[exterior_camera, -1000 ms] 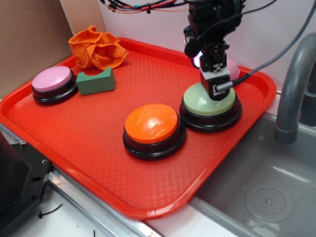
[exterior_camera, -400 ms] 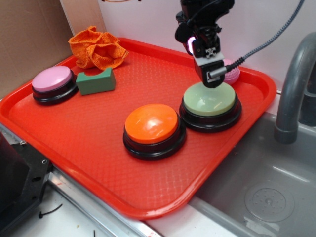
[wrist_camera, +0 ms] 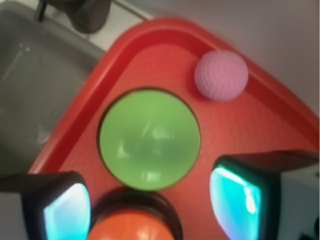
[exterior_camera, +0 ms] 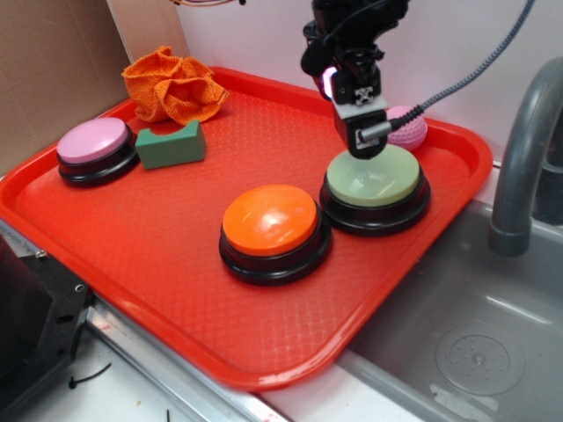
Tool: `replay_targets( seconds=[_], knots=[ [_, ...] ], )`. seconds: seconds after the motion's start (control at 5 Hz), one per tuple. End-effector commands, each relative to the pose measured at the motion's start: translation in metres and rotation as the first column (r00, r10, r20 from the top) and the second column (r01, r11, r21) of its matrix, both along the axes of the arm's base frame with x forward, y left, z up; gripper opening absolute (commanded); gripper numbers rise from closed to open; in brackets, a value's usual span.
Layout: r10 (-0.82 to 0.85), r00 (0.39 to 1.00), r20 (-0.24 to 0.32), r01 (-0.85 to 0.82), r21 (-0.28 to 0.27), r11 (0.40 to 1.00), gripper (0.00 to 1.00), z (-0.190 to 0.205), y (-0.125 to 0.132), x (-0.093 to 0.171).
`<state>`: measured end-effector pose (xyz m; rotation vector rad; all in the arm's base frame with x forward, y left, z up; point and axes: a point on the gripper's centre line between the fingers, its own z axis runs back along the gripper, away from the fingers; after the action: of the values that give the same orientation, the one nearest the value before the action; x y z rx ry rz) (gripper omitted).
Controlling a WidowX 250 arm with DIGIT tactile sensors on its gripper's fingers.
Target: Push the green button.
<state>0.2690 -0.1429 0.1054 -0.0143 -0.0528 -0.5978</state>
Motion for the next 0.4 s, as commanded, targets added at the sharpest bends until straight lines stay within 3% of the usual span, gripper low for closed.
replay_targets(
  seconds=[0.0, 0.2],
  knots=[
    [-0.006, 0.994, 0.112, 0.01, -0.043, 0.999, 1.0, 0.0346, -0.0102, -0.0069],
    [-0.018, 0.993, 0.117, 0.023, -0.041, 0.999, 1.0, 0.0393, -0.0105, -0.0087]
  ],
)
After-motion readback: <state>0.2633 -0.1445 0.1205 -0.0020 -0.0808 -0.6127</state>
